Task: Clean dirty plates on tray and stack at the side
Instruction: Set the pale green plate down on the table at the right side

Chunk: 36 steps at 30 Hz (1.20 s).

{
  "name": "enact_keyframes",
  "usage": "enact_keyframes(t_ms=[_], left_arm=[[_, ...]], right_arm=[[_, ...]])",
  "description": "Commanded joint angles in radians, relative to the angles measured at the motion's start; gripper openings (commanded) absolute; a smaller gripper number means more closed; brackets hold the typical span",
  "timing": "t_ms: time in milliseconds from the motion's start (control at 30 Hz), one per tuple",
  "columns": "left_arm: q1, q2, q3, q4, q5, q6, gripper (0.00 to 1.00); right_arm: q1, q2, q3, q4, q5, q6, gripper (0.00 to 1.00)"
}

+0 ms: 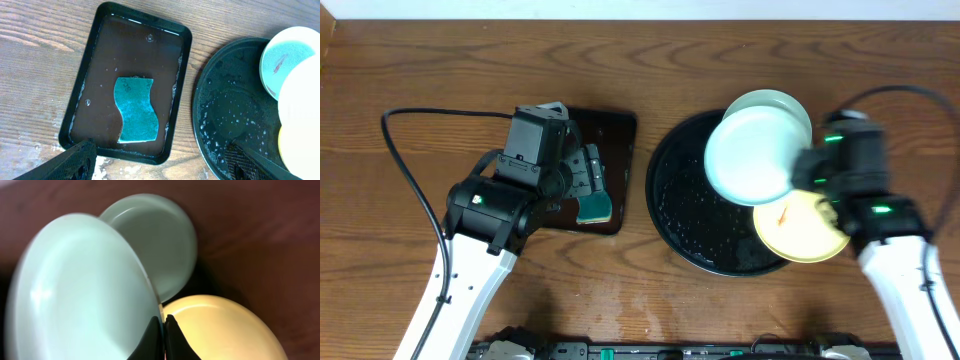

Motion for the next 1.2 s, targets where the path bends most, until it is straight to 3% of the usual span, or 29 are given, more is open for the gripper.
enact_keyframes(t_ms=[0, 200, 267, 533, 700, 767, 800, 867, 1033, 1167], left_arm=[[0.003, -0.003, 0.013, -0.003, 0.003, 0.009, 0.83], [0.003, -0.003, 0.013, -0.003, 0.003, 0.009, 0.83], [0.003, -0.003, 0.013, -0.003, 0.003, 0.009, 0.83], [0.003, -0.003, 0.013, -0.003, 0.003, 0.009, 0.83], [0.003, -0.003, 0.013, -0.003, 0.003, 0.009, 0.83], [0.003, -0.003, 0.013, -0.003, 0.003, 0.009, 0.83], [0.003, -0.003, 0.013, -0.003, 0.003, 0.009, 0.83], [0.003, -0.003, 0.013, -0.003, 0.003, 0.009, 0.83], [0.003, -0.003, 0.013, -0.003, 0.003, 0.009, 0.83], [0.003, -0.003, 0.013, -0.003, 0.003, 0.009, 0.83]], right_arm=[[-0.306, -0.003, 0.028, -0.008, -0.263, 0.084, 0.01], [-0.632, 0.088, 0.028, 0.029, -0.246, 0.135, 0.01], [-0.722, 0.162, 0.028, 0.058, -0.159, 0.19, 0.01], [-0.791, 0.414, 0.028, 0.234, -0.023, 0.225, 0.01], [-0.793, 0.469, 0.028, 0.263, -0.031, 0.136, 0.02], [-0.793, 0.465, 0.028, 0.266, -0.037, 0.083, 0.2], [-0.793, 0.458, 0.028, 0.266, -0.065, 0.062, 0.4], [-0.79, 0.431, 0.029, 0.261, -0.164, 0.045, 0.54], [-0.744, 0.304, 0.029, 0.23, -0.44, 0.046, 0.61], [-0.628, 0.16, 0.029, 0.085, -0.424, 0.025, 0.59]])
